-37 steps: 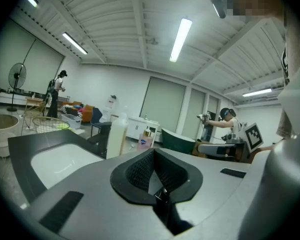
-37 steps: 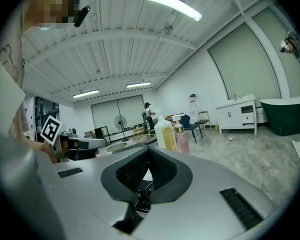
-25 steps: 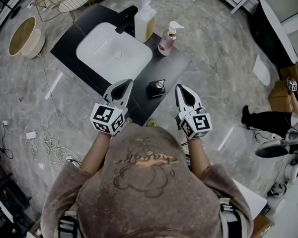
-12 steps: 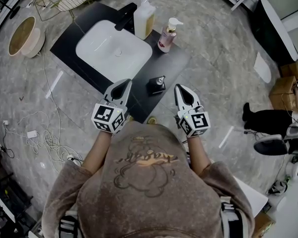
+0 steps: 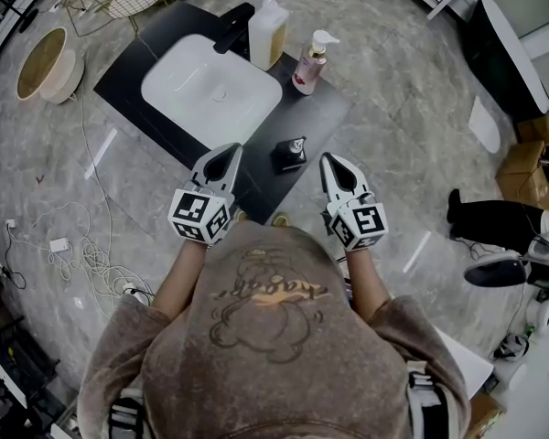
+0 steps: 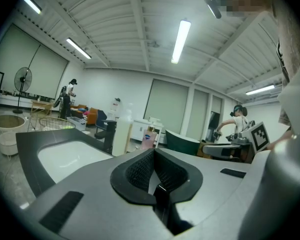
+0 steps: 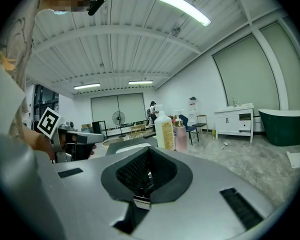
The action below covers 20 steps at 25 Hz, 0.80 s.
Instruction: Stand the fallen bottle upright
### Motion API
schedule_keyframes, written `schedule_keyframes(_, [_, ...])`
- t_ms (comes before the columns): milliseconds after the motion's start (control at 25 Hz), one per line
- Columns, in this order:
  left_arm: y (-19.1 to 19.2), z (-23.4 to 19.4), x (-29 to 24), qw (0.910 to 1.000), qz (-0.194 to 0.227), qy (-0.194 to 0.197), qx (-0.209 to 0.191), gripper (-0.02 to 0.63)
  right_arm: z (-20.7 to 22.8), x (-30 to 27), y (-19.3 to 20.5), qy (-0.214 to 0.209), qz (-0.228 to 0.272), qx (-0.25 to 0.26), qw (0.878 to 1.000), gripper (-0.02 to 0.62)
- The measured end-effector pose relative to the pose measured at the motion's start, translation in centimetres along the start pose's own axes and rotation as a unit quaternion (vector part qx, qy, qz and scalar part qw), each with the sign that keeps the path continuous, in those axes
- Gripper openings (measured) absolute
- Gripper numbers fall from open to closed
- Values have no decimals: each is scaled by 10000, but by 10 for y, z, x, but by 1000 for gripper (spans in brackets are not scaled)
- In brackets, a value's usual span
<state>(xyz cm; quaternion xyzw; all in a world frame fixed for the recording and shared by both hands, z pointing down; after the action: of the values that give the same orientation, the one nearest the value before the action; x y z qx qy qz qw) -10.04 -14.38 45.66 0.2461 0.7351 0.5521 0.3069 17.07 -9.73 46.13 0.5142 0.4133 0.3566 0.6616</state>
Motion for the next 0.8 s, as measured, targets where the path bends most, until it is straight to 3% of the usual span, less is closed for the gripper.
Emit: schedule_keyframes(800, [3,-1,12,10000,20,-66,69,18,-6,-3,-3,-495,-180,207,9984,0])
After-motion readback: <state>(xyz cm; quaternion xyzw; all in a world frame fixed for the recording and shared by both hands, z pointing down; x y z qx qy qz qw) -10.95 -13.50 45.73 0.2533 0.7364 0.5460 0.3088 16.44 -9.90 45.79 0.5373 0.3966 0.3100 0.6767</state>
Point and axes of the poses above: the fingertips, and each gripper's own axes: x backward along the fingers, z to its right, y out of its underside, the point moved 9 cm from there along x, backward along the fingers, and after that the axes turned 2 degrees about y, right-handed, at the moved point
